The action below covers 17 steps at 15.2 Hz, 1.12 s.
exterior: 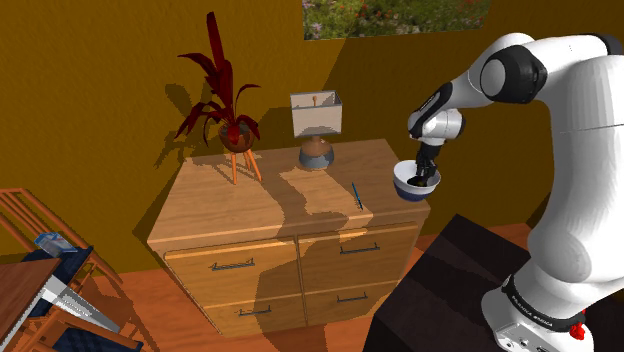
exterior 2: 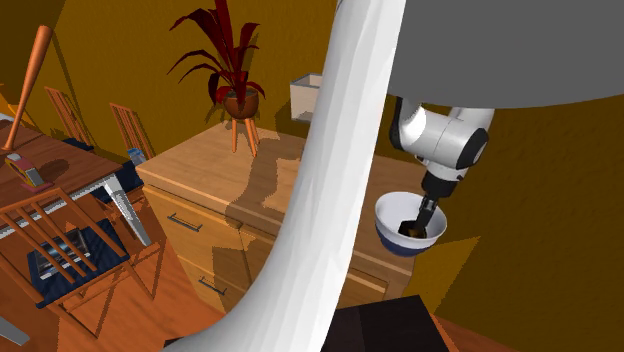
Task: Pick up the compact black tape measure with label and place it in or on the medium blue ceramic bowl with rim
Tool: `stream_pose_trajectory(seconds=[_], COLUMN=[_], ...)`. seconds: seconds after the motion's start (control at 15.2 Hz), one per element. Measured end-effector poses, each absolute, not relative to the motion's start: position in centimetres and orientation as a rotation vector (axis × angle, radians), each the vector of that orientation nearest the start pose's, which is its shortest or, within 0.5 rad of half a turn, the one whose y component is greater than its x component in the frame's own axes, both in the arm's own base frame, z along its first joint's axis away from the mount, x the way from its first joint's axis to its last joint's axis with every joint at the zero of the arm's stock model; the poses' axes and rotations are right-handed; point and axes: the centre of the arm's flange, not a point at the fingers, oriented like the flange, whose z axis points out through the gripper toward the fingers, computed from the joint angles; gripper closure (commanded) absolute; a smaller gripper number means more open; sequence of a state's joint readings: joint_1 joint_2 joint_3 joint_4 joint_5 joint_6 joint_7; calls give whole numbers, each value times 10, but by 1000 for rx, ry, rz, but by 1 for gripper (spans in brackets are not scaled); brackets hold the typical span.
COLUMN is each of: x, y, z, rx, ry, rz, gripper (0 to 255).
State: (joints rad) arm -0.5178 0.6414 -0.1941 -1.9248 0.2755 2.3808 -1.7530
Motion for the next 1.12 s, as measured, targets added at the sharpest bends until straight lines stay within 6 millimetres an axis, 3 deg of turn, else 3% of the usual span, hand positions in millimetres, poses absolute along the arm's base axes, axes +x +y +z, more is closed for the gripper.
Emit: stream_pose_trajectory(seconds=[0.26,0.33,0.4,0.46,0.53,0.66,1.12], x=[457,457,457,465,486,500,499], y=[-392,-393,-393,-383,-354,-329,-331], z=[164,165,164,162,158,150,127], rx=[-2706,-2706,-2706,-2725,-2745,-2788,-2823], ry=[-1226,-1226,-1226,-1255,-1314,-1361,-1381], rz=[8,8,8,123,340,558,618], gripper=[255,0,0,0,0,0,0])
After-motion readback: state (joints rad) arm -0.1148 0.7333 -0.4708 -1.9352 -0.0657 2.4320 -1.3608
